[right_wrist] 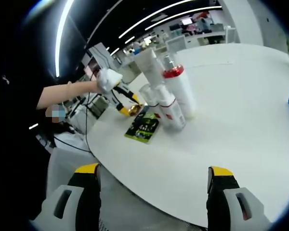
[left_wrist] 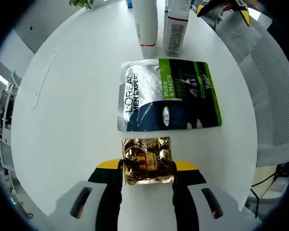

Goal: Arrange the skincare products in the storage area until every visible bottle or jar stands upright without overlapping.

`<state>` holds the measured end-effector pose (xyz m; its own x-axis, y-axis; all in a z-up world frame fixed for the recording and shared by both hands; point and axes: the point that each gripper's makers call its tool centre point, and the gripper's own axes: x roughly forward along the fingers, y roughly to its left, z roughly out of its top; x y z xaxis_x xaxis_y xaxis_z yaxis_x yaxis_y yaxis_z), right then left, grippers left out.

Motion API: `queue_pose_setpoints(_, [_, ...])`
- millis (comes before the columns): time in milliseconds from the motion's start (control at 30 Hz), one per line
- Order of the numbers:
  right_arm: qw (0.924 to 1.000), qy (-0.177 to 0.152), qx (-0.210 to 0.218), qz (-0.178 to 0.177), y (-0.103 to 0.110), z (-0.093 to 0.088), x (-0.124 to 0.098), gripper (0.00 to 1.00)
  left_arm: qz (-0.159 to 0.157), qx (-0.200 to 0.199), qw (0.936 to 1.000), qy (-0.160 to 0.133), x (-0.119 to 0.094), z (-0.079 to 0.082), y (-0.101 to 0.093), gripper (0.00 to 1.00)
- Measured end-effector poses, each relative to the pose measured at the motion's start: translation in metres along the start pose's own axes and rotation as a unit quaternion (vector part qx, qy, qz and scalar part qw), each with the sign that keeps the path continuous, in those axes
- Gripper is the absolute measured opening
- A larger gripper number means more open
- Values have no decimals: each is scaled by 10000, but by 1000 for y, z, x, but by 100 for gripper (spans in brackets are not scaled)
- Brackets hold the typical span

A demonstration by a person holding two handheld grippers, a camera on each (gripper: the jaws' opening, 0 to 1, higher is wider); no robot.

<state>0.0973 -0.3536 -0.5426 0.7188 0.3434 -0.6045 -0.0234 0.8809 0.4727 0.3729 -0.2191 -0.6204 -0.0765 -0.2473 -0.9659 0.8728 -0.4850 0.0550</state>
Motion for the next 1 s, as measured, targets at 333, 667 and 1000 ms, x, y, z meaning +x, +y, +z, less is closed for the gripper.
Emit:
queue_pose_setpoints(333, [10000,8,1,13,1,0,0,97,63,-99,9999,-10,-2,-2,3,40])
queue_pose_setpoints(667, [10000,14,-42,35,1,0,0,97,277,-922,9940,-528,-15,12,6,48])
queue_pose_setpoints(1000, [9999,-11,-82,93,3,1,0,97,505,-1830,9756,-1104,-34,11,3,54])
